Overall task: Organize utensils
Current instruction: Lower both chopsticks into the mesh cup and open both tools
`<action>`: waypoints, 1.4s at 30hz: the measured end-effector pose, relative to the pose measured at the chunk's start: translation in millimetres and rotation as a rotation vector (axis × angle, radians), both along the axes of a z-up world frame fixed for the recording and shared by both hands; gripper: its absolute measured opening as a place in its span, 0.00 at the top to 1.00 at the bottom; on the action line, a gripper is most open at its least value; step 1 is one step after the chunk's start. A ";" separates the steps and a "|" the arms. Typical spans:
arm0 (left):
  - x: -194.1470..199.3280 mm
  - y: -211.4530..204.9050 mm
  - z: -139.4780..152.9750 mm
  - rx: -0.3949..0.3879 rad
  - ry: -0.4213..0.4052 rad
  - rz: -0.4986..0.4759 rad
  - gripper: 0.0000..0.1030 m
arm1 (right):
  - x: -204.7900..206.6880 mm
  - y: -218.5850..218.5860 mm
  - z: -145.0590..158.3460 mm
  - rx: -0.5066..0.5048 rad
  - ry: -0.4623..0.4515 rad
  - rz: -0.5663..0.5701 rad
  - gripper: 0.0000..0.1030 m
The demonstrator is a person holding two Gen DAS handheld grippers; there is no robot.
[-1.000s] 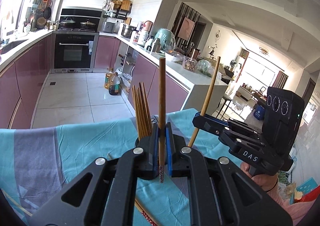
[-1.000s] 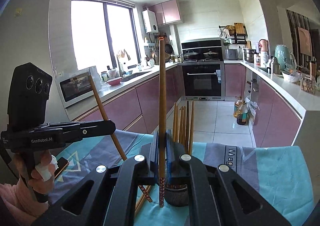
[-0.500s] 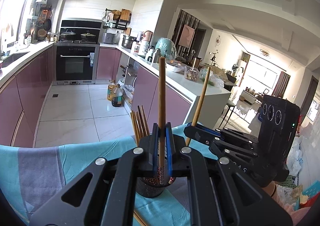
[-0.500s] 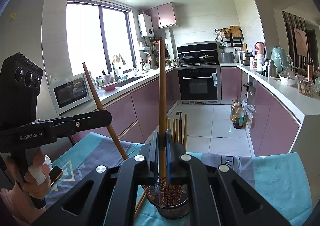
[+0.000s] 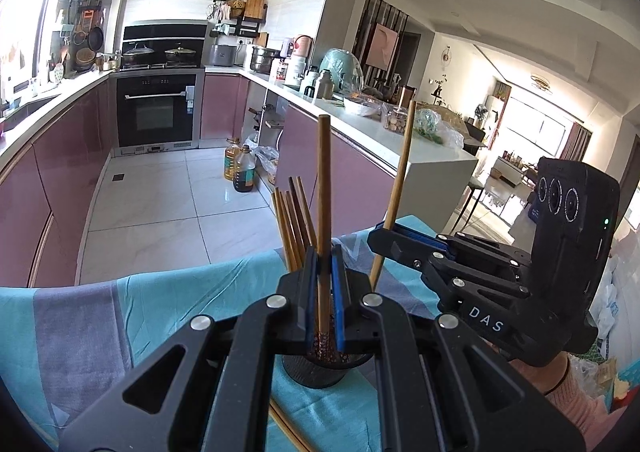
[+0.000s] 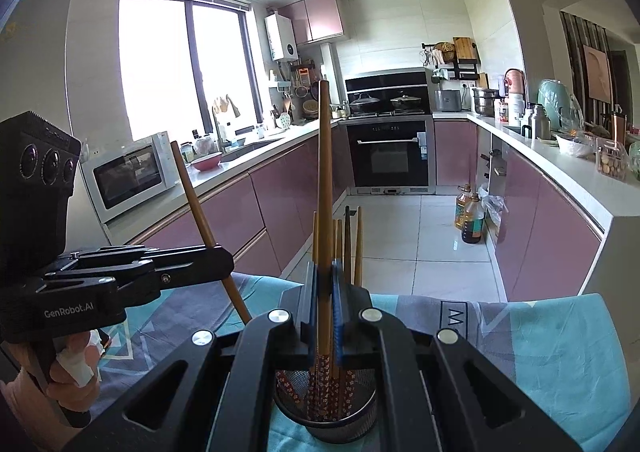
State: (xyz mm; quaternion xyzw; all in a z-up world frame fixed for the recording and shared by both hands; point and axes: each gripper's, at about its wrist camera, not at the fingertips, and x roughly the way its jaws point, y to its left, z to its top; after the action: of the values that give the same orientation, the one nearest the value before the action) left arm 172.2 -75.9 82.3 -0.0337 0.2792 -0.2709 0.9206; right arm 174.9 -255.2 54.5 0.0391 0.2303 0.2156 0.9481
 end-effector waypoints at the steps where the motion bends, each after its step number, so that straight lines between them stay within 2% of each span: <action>1: 1.4 -1.5 -2.1 0.009 0.005 -0.003 0.93 | 0.5 0.6 -1.8 -0.003 0.006 0.001 0.94; 16: 16.2 -21.0 -23.7 0.106 0.083 -0.060 0.93 | 11.3 8.7 -29.0 -0.060 0.114 0.019 0.94; 25: 33.8 -22.8 -34.4 0.106 0.120 -0.043 0.92 | 20.5 17.5 -38.8 -0.073 0.166 0.020 0.94; 42: 50.3 -33.4 -59.6 0.109 0.164 -0.014 0.91 | 32.5 11.8 -47.2 -0.044 0.192 0.005 0.93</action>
State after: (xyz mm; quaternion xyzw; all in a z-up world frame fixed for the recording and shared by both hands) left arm 222.6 -109.3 22.7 -0.0037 0.3679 -0.2582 0.8933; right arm 207.4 -243.3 7.3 0.0380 0.3248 0.2079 0.9219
